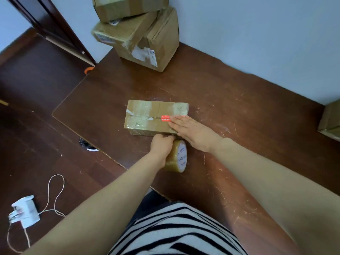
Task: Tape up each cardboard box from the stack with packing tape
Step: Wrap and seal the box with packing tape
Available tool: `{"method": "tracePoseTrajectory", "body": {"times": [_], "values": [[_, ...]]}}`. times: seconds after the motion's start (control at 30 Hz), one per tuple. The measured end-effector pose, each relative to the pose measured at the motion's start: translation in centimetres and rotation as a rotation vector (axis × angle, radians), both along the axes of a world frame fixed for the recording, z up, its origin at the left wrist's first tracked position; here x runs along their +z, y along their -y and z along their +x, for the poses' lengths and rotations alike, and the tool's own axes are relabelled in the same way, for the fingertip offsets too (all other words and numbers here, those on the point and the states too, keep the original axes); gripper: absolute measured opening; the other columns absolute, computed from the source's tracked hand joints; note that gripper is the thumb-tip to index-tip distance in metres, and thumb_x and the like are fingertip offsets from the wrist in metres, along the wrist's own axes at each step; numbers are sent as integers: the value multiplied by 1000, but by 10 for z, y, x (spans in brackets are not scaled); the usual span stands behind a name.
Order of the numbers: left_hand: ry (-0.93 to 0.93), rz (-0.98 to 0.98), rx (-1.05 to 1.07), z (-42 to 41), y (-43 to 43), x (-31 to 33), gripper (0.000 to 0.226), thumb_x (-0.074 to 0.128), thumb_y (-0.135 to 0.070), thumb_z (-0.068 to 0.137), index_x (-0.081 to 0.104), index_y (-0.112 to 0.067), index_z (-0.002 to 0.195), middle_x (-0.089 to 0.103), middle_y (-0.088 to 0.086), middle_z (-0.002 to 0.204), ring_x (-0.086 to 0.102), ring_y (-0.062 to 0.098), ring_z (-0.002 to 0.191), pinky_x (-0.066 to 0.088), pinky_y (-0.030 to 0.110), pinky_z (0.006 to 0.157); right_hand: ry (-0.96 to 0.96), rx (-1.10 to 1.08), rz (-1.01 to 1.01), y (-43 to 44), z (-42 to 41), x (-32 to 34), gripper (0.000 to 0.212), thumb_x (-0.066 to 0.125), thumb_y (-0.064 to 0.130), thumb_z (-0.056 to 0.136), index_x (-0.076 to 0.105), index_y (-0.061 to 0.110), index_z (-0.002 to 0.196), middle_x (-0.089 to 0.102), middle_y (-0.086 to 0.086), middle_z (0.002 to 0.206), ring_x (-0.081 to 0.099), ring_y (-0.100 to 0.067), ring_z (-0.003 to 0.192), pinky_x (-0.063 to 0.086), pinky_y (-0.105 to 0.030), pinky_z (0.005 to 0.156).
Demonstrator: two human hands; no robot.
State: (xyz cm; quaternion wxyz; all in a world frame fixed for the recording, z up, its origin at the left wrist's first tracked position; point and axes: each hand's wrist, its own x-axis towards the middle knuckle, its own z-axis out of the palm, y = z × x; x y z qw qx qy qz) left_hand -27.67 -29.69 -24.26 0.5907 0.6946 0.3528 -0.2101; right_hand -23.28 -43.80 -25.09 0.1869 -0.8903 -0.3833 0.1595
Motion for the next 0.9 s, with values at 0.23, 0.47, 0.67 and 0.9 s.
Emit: {"method": "tracePoseTrajectory", "body": {"times": [0.23, 0.47, 0.67, 0.9], "values": [[-14, 184, -135, 4, -5, 10, 13, 61, -16, 83, 69, -7, 86, 71, 14, 91, 65, 32, 92, 52, 45, 89, 192, -20, 36, -2, -6, -15, 46, 37, 15, 95, 46, 4, 139, 45, -14, 145, 40, -29, 135, 22, -43, 111], [-59, 233, -195, -8, -12, 11, 18, 66, -16, 78, 71, 1, 78, 71, 17, 82, 66, 31, 82, 52, 43, 84, 224, -10, 60, -1, -3, -19, 45, 46, 9, 94, 45, 3, 139, 43, -15, 145, 38, -29, 136, 15, -35, 117], [-84, 92, -117, -20, -26, 25, 13, 65, -15, 85, 72, -12, 75, 69, 8, 79, 63, 23, 77, 53, 36, 79, 273, -160, 93, -13, -13, -9, 53, 40, 45, 93, 61, 9, 125, 57, -7, 135, 50, -21, 127, 21, -30, 111], [7, -72, 22, -30, -28, 49, 17, 59, -13, 93, 67, -12, 78, 67, 3, 71, 62, 14, 64, 51, 22, 61, 417, -160, 116, -19, -16, -27, 38, 58, 13, 86, 61, 3, 123, 58, -14, 132, 55, -29, 122, 22, -35, 112]]}}
